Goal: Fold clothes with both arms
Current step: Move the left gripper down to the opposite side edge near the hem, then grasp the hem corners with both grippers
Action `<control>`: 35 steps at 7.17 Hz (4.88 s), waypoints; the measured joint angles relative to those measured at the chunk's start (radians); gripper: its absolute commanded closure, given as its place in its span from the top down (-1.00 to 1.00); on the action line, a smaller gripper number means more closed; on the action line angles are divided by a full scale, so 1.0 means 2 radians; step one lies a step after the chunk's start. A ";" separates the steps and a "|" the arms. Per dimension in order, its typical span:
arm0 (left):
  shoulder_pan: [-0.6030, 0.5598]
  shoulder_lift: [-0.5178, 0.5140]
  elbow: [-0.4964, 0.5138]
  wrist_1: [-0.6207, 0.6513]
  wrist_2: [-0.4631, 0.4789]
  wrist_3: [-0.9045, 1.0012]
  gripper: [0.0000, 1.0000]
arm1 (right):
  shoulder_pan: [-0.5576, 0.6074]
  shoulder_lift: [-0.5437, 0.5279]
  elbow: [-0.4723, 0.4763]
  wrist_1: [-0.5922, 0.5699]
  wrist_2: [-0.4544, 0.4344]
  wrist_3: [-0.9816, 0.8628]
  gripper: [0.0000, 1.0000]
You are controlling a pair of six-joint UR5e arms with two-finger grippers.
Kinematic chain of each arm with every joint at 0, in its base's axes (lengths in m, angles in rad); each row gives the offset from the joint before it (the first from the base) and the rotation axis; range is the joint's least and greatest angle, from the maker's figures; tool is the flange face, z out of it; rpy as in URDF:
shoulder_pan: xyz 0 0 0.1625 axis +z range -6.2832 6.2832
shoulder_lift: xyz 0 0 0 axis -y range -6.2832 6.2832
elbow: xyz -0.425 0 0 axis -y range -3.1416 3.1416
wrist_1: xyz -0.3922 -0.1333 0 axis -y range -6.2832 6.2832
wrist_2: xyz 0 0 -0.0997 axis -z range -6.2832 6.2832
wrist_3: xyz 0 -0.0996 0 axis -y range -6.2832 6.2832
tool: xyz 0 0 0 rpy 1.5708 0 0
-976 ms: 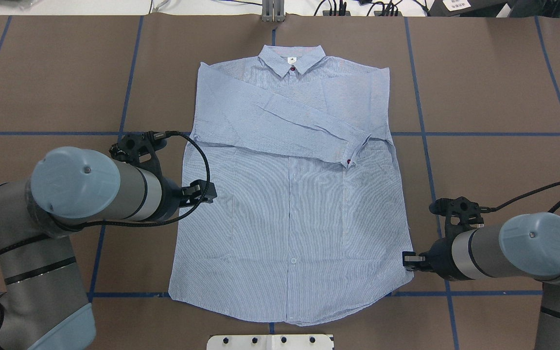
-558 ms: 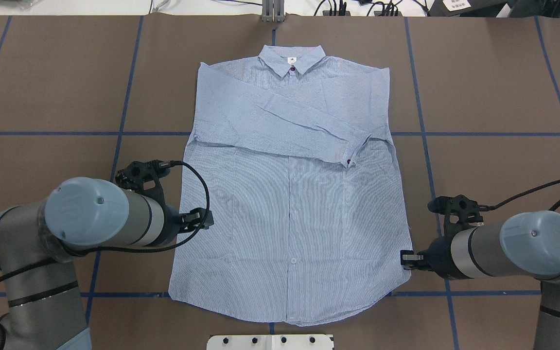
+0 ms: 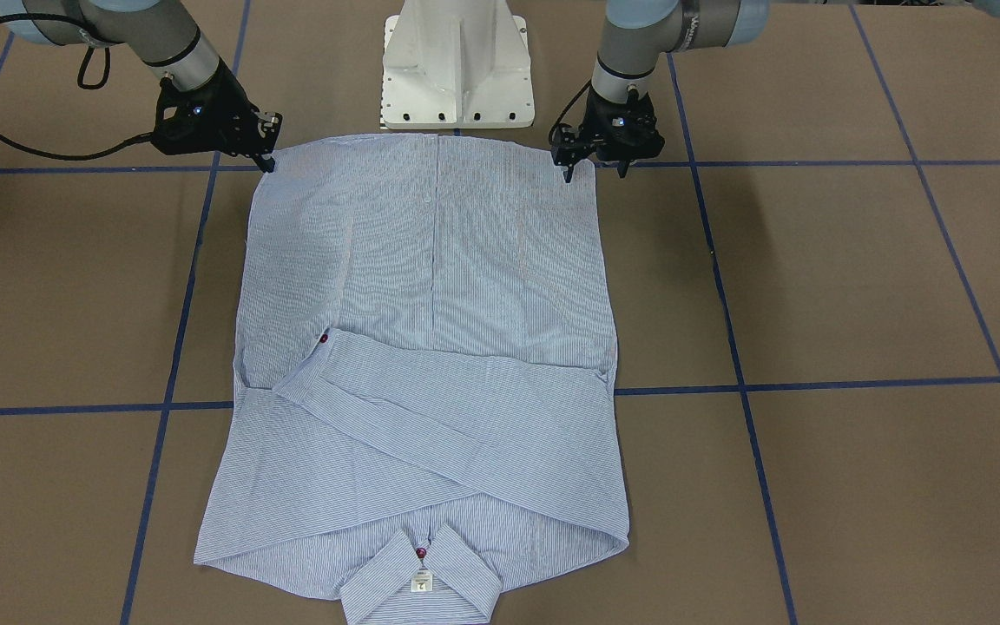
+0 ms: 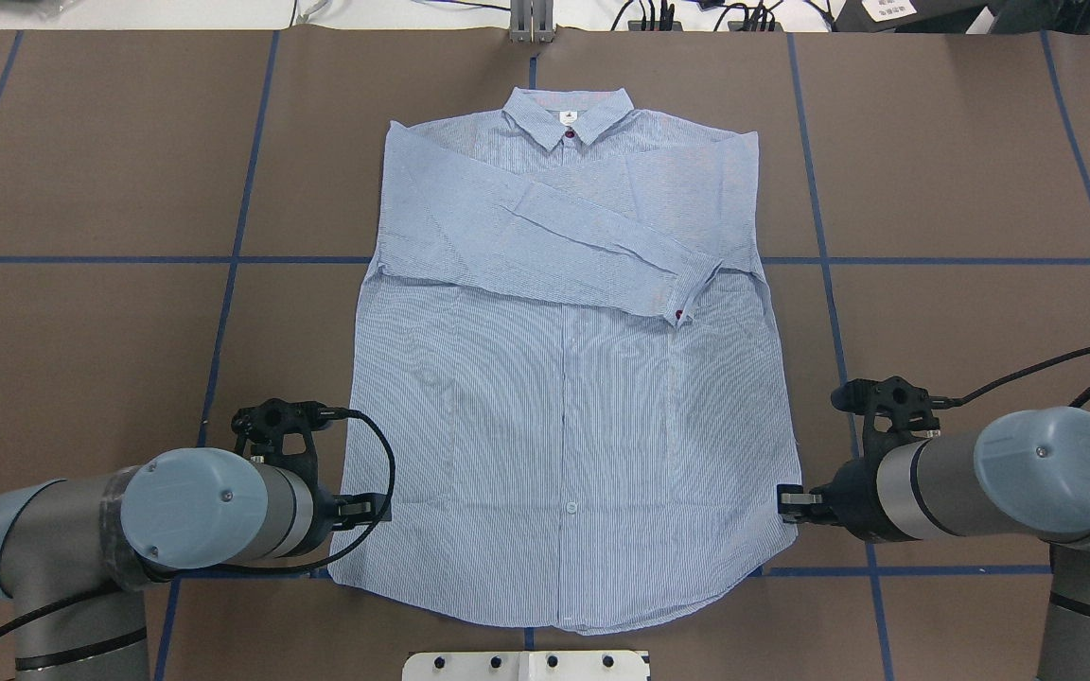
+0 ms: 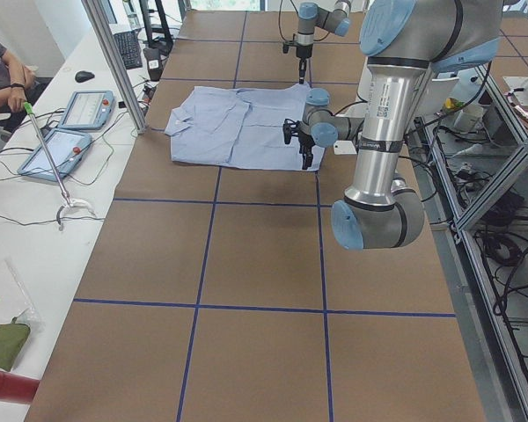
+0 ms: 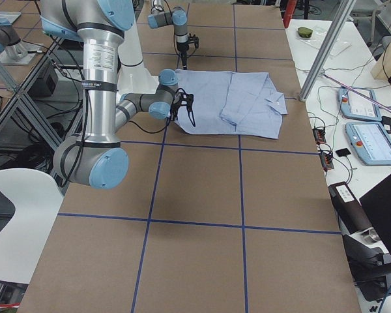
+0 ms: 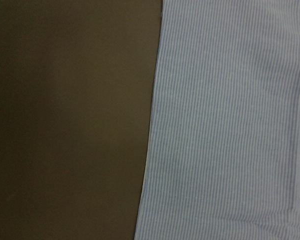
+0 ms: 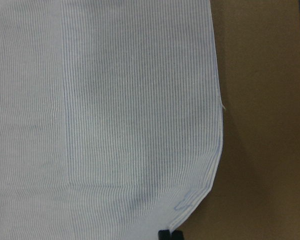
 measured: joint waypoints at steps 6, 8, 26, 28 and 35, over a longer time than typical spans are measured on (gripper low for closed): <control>0.008 -0.001 0.014 -0.003 0.000 -0.001 0.49 | 0.003 0.000 0.001 0.000 0.001 0.000 -1.00; 0.019 0.000 0.014 -0.004 0.000 0.001 0.49 | 0.005 -0.001 0.001 0.000 0.001 0.000 -1.00; 0.026 0.001 0.016 -0.017 -0.004 0.032 -0.18 | 0.010 -0.005 0.001 0.000 0.002 -0.001 -1.00; 0.026 0.001 0.016 -0.017 -0.005 0.032 -0.26 | 0.011 -0.005 0.001 0.000 0.002 -0.001 -1.00; 0.026 -0.001 0.011 -0.016 -0.007 0.031 -1.00 | 0.011 -0.004 0.000 0.000 0.002 -0.002 -1.00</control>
